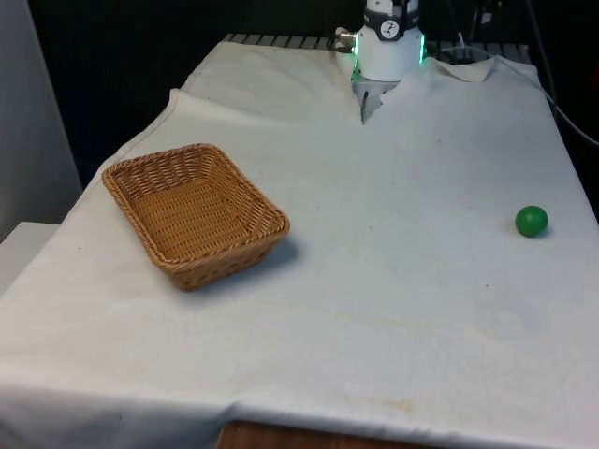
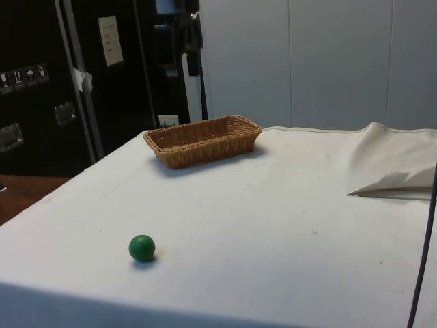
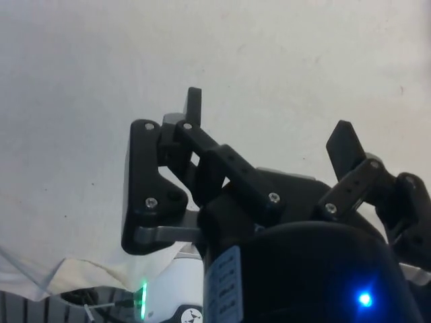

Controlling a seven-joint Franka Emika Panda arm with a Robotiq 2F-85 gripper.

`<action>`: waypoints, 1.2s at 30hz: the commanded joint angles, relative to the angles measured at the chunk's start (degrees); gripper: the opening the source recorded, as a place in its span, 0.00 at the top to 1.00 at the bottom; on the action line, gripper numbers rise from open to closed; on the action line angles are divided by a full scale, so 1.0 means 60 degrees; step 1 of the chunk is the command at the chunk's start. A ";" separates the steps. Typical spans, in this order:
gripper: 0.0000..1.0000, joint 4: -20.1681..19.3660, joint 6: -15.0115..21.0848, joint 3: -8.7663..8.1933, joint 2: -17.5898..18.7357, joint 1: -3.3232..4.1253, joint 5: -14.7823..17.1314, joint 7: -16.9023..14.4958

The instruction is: Pick up the ball and place it into the basket.

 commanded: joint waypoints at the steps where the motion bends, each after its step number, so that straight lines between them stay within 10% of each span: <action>1: 0.00 0.0057 0.0029 0.0057 0.0095 0.0029 0.0000 0.0143; 36: 0.00 0.0000 0.2320 0.0802 0.1738 0.0038 0.1471 0.0067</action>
